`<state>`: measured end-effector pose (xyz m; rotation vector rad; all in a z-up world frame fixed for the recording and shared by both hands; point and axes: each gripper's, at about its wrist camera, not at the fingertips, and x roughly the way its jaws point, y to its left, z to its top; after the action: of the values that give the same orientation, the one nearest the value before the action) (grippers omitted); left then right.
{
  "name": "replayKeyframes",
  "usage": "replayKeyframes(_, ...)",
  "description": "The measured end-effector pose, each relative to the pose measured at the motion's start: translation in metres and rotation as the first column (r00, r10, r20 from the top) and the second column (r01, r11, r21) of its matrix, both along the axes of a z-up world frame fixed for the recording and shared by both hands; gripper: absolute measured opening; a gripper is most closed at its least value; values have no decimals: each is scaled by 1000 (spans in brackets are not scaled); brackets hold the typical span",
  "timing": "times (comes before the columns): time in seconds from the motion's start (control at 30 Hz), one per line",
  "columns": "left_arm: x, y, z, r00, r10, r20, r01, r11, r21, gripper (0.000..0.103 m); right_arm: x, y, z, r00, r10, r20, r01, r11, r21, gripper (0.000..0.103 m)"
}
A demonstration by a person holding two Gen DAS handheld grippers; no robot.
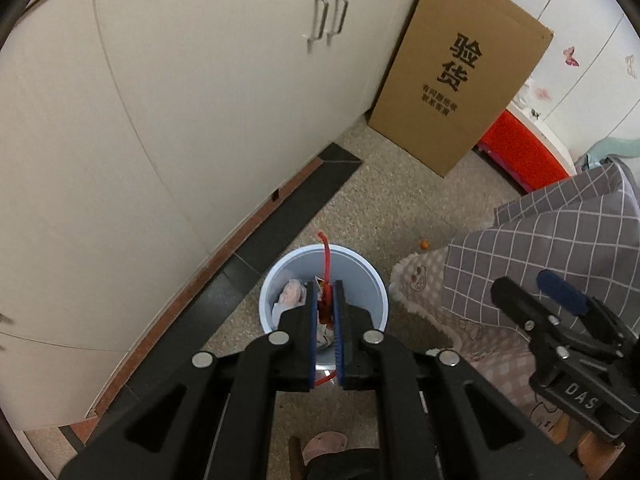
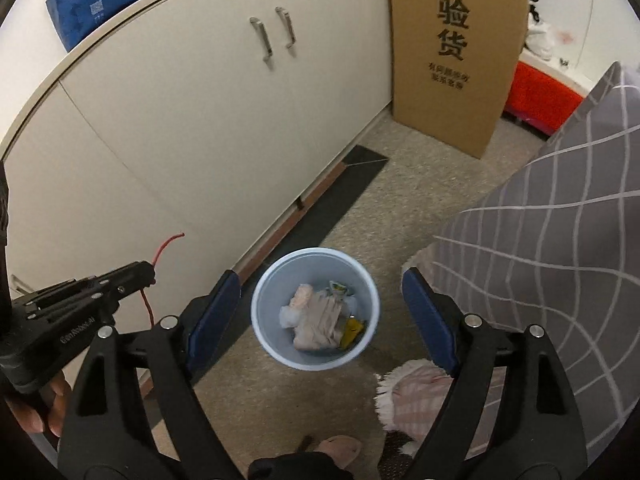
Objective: Collect trash
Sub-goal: 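Carry both items over the wastebasket and open both tools to drop them, then move both open tools back to the red-white checkered packet on the table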
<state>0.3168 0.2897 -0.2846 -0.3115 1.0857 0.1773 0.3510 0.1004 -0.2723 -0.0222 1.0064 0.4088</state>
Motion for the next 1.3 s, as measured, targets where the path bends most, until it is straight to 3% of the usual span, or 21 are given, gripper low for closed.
replayKeyframes(0.23,12,-16,-4,999,-38,-4,38,999,-8,7,-9,-12,16,995,-19,98,22,999,-30,84)
replayKeyframes(0.53,26,-28,7,998,-64,11,64,998,-15,10,-16,-29,45,976,-77,204,73,997,30,85)
replayKeyframes(0.63,28,-30,10,998,-62,10,62,998,-16,33,-18,-33,51,972,-92,217,84,995,43,86)
replayKeyframes(0.67,28,-30,11,998,-60,11,60,998,-17,51,-18,-35,52,972,-95,213,87,995,47,86)
replayKeyframes(0.7,27,-31,12,998,-55,14,55,998,-15,60,-17,-36,52,973,-97,210,88,995,52,86)
replayKeyframes(1.07,16,-33,25,999,-32,21,32,999,10,64,-24,-42,65,976,-82,203,66,994,88,86)
replayKeyframes(1.3,-1,-42,68,994,-8,105,4,999,37,68,-36,-58,93,965,-95,244,63,989,136,86)
